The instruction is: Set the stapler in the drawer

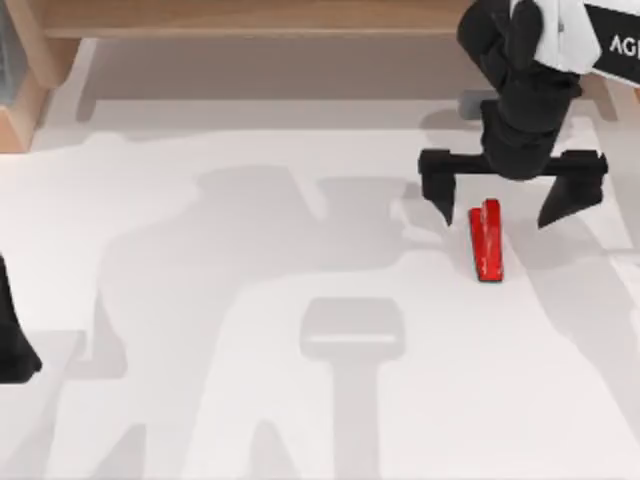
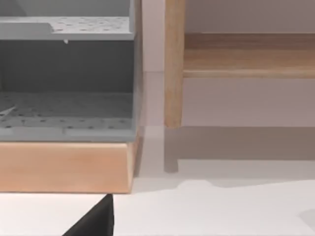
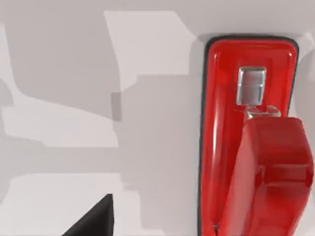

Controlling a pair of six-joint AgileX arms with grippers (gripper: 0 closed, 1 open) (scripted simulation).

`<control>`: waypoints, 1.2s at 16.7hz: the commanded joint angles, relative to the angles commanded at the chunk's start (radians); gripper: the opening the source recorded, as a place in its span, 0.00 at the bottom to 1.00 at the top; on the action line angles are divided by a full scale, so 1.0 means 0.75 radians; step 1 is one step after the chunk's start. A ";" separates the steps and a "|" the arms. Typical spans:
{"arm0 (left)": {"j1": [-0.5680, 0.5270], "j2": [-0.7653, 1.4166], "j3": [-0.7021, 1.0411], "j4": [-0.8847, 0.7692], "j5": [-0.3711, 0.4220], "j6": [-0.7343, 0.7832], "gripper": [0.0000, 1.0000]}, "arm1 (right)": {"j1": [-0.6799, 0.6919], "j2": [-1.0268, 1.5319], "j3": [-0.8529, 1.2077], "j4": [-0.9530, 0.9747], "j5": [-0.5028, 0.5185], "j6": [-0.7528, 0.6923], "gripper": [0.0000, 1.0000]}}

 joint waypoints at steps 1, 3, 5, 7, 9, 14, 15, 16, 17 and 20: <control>0.000 0.000 0.000 0.000 0.000 0.000 1.00 | 0.001 0.012 -0.029 0.049 0.000 0.001 1.00; 0.000 0.000 0.000 0.000 0.000 0.000 1.00 | 0.003 0.033 -0.077 0.112 0.000 0.003 1.00; 0.000 0.000 0.000 0.000 0.000 0.000 1.00 | 0.004 0.039 -0.086 0.123 0.000 0.004 1.00; 0.000 0.000 0.000 0.000 0.000 0.000 1.00 | 0.004 0.039 -0.086 0.123 0.000 0.004 1.00; 0.000 0.000 0.000 0.000 0.000 0.000 1.00 | 0.004 0.039 -0.086 0.123 0.000 0.004 0.85; 0.000 0.000 0.000 0.000 0.000 0.000 1.00 | 0.004 0.039 -0.086 0.123 0.000 0.004 0.47; 0.000 0.000 0.000 0.000 0.000 0.000 1.00 | 0.004 0.039 -0.086 0.123 0.000 0.004 0.40; 0.000 0.000 0.000 0.000 0.000 0.000 1.00 | 0.004 0.039 -0.086 0.123 0.000 0.004 0.32; 0.000 0.000 0.000 0.000 0.000 0.000 1.00 | 0.004 0.039 -0.086 0.123 0.000 0.004 0.25; 0.000 0.000 0.000 0.000 0.000 0.000 1.00 | 0.004 0.039 -0.086 0.123 0.000 0.004 0.02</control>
